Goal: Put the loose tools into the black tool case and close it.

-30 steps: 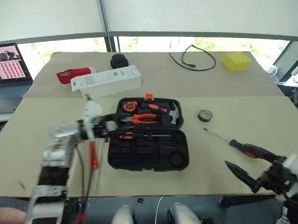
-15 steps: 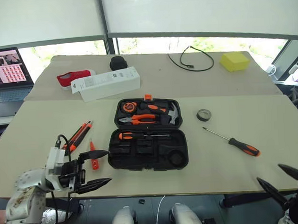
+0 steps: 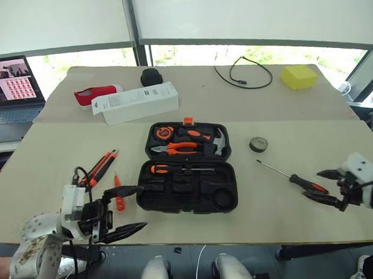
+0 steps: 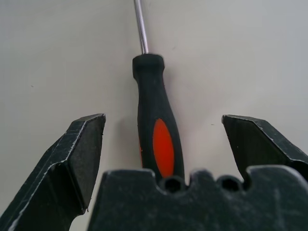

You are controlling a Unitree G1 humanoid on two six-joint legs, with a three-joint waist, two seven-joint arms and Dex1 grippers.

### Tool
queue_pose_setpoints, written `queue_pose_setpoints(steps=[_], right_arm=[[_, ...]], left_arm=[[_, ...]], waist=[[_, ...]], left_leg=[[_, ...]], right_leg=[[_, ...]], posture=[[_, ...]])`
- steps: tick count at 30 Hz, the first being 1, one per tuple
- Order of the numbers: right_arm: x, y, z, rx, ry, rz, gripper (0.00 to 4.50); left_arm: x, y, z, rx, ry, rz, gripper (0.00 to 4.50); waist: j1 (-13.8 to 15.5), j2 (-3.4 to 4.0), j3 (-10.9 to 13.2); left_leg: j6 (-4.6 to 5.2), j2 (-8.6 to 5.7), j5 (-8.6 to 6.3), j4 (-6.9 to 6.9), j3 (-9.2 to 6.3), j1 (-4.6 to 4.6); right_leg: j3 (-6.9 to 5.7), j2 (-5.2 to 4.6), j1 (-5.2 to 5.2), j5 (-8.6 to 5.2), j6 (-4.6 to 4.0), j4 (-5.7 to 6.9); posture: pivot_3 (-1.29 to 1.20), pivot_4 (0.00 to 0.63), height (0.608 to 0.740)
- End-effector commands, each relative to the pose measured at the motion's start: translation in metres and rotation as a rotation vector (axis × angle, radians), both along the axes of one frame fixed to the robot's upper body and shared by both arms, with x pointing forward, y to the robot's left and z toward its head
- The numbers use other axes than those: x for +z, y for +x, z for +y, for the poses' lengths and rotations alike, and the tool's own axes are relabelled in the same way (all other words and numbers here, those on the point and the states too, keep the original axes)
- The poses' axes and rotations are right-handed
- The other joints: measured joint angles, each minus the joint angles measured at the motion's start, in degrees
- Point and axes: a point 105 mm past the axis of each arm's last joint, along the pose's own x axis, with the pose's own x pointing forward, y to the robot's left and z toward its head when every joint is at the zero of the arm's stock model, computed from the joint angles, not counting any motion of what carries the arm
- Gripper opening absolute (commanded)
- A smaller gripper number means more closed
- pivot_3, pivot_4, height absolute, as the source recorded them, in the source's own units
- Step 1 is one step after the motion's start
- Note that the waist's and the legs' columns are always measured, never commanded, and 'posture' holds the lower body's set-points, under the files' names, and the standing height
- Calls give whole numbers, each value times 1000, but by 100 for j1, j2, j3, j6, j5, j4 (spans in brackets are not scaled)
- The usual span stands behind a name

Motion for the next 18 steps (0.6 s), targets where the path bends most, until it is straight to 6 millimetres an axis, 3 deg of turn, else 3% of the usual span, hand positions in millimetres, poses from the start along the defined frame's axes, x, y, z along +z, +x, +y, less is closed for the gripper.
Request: queue_pose_setpoints(steps=[1, 8, 9, 11, 14, 18], right_arm=[[-2, 7, -7, -11, -27, 18, 3778], [0, -1, -6, 55, -21, 77, 1347], [3, -2, -6, 75, -22, 69, 1076], [8, -2, -6, 104, -23, 51, 1026], [48, 2, 43, 334, 87, -50, 1026], [84, 7, 132, 571, 210, -102, 1026]], left_arm=[[7, 4, 0, -3, 8, -42, 4500], [4, 2, 9, 60, 10, -35, 4500], [5, 2, 10, 74, 4, -37, 4500], [6, 2, 11, 90, -2, -39, 4500], [5, 0, 16, 144, -5, -41, 4500], [5, 0, 29, 247, -7, -45, 4500]], waist=[[-23, 1, -1], [-66, 0, -1], [-59, 0, -1], [-44, 0, -1], [-82, 9, 3], [-260, 21, 12]], left_leg=[[0, 0, 0, 0, -1, 2], [5, 2, -4, -8, -1, 3], [5, 2, -4, -8, -1, 4], [4, 1, -4, -7, -1, 4], [4, 2, -4, -8, 0, 4], [4, 13, -4, -15, -1, 7]], right_leg=[[0, 0, 1, 0, 0, 0], [0, 0, 3, 0, 1, -3], [0, 0, 4, 0, 1, -2], [-2, -2, 4, 0, 2, -2], [0, -1, 2, 0, 2, -2], [10, 10, -10, 1, -1, 9]], posture=[[0, 150, 740], [0, 150, 740], [0, 150, 740], [0, 150, 740], [0, 150, 740], [0, 150, 740]])
